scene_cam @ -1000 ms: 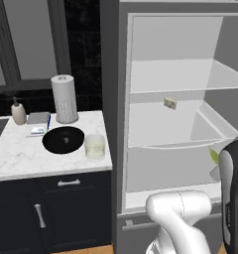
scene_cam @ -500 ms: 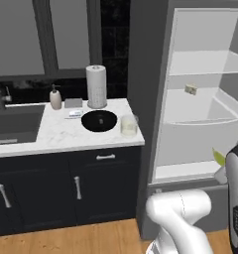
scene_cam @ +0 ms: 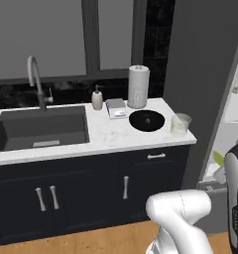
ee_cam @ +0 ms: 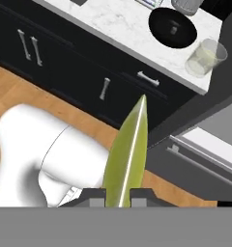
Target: Grab a lemon wedge from the fridge and one ice cube from the ice bowl, and put them in the glass of lemonade.
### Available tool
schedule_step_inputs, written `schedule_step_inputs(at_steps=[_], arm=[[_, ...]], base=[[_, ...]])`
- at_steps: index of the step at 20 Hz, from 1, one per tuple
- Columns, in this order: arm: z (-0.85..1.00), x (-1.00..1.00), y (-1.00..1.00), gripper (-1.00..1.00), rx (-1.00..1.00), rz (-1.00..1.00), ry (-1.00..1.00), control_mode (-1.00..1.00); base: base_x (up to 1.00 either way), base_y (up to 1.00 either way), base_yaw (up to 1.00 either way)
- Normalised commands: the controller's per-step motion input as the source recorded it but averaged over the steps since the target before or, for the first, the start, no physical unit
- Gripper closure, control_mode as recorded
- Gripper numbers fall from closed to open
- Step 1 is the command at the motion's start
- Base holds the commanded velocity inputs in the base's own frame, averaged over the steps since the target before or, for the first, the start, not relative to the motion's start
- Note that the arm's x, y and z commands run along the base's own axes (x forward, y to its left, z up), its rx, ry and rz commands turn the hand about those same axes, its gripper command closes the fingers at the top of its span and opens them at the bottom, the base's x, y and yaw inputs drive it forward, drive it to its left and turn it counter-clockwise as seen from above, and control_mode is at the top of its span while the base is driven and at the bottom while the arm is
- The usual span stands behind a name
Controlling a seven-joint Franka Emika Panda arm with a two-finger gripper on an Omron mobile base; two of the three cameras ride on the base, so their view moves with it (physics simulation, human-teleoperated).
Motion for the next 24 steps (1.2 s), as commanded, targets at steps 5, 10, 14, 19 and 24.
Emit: schedule_step_inputs(at_steps=[5, 10, 14, 19, 24], arm=[[0.0, 0.0, 0.0, 1.0, 0.0, 0.0, 0.0, 1.0], [0.0, 0.0, 0.0, 1.0, 0.0, 0.0, 0.0, 1.0], [0.0, 0.0, 0.0, 1.0, 0.0, 0.0, 0.0, 1.0], [0.0, 0.24, -0.09, 1.0, 0.0, -0.06, 0.1, -1.0], [0.0, 0.43, -0.02, 1.0, 0.0, -0.18, 0.16, -1.0]], base=[[0.75, 0.31, -0.11], [0.78, -0.03, -0.06], [0.56, -0.16, -0.05], [0.15, -0.07, -0.03], [0.0, 0.0, 0.0]])
